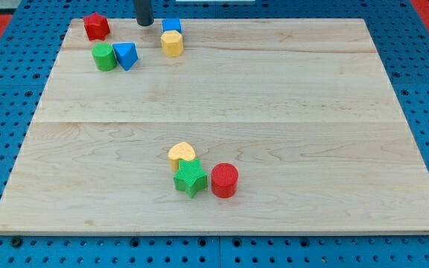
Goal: Separate the blue cube and the yellow hexagon
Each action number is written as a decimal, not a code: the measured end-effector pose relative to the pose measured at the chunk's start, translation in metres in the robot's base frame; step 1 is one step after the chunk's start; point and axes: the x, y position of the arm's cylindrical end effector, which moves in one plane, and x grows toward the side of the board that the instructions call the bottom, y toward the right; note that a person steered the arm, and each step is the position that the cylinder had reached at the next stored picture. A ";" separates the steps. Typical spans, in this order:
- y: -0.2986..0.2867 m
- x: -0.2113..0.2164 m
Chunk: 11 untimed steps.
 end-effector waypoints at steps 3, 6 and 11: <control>0.098 -0.001; 0.038 0.037; -0.016 0.172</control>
